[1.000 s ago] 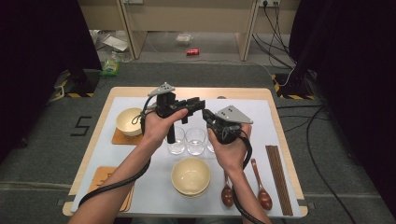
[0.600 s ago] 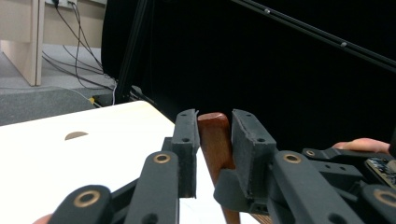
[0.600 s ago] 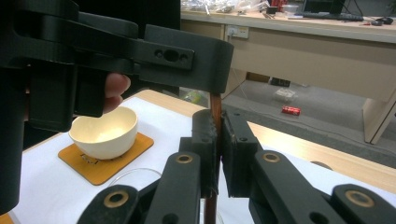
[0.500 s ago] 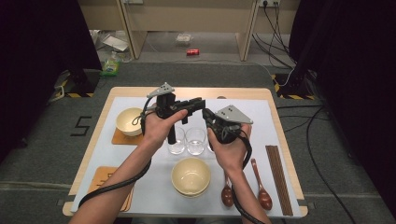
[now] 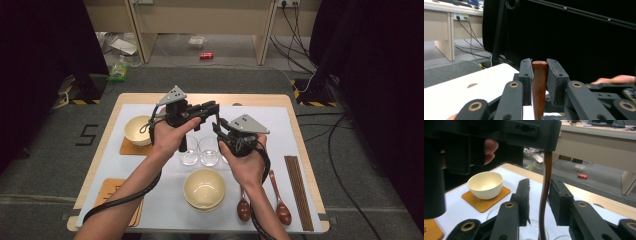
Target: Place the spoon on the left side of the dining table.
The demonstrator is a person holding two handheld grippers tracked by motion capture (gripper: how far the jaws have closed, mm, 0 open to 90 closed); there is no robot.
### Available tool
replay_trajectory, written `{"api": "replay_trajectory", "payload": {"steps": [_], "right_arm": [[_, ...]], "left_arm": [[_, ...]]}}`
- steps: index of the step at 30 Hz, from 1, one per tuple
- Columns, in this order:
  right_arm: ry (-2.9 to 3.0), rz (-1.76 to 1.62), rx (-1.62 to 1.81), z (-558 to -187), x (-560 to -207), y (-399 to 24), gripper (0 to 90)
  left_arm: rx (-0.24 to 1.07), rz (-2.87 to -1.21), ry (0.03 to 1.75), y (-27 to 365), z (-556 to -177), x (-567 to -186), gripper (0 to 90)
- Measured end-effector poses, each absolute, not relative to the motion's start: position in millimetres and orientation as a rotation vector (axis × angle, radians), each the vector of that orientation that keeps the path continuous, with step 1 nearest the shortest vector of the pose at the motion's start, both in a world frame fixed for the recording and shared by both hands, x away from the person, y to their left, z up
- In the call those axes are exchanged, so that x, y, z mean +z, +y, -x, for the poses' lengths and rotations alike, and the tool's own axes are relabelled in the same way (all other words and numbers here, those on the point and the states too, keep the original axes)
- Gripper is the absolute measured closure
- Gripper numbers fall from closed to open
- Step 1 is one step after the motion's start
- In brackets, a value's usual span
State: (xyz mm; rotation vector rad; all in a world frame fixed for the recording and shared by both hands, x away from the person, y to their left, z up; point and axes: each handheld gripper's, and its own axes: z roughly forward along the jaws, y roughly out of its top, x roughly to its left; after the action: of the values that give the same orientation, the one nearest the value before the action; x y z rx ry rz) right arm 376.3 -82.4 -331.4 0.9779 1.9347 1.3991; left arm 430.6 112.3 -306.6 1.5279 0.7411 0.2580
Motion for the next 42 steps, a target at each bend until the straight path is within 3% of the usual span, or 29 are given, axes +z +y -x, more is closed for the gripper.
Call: {"api": "replay_trajectory", "payload": {"steps": [42], "right_arm": [[1.937, -1.105, 1.277, -362.1, -356.7, -138.3, 63.8]], "left_arm": [[0.458, -1.429, 0.807, 190.1, -422.8, -295.8, 75.1]]}}
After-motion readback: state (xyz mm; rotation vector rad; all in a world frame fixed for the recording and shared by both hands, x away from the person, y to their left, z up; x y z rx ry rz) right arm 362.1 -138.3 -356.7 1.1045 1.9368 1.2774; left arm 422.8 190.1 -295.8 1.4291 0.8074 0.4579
